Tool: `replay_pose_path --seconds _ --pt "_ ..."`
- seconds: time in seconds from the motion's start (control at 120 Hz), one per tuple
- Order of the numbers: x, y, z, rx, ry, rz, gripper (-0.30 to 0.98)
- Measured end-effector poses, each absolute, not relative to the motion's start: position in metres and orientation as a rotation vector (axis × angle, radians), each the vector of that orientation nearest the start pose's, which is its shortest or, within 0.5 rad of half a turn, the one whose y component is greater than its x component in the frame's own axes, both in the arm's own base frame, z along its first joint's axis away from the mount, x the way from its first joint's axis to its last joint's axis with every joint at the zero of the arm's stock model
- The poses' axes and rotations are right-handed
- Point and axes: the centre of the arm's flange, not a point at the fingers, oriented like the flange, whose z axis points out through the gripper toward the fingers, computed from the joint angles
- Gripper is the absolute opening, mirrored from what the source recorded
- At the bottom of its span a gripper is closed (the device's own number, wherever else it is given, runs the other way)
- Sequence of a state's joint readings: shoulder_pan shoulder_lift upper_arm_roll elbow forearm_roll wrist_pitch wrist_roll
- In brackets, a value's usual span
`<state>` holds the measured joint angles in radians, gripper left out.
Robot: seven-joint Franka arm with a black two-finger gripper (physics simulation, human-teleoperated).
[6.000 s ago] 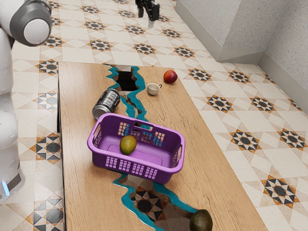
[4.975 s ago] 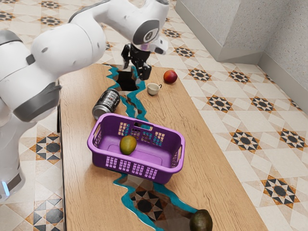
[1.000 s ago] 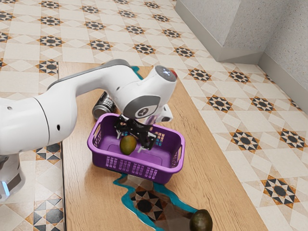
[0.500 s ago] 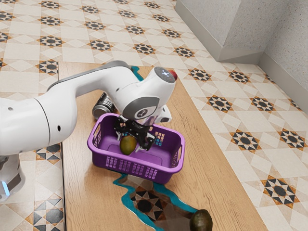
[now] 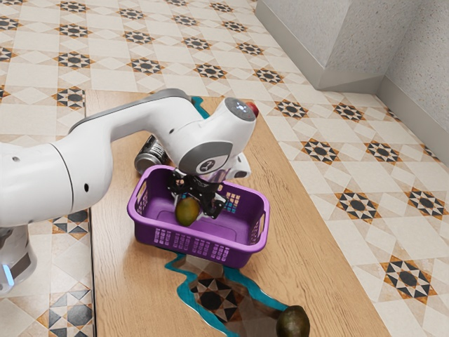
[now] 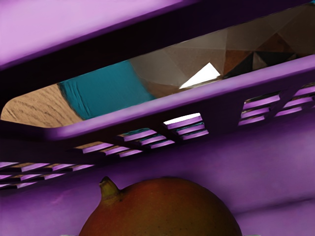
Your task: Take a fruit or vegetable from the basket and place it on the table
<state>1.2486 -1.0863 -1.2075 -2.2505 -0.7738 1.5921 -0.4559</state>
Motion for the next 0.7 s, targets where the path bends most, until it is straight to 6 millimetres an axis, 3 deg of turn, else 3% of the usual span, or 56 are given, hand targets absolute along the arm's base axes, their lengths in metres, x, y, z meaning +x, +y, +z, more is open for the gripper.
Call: replay_pose_path --seconds 0.475,0.7 --pt "0.438 -0.128 0.438 -2.663 -1.224 0.008 0.39" --pt "0.440 -0.140 0.471 -2.671 -1.176 -0.056 0.35"
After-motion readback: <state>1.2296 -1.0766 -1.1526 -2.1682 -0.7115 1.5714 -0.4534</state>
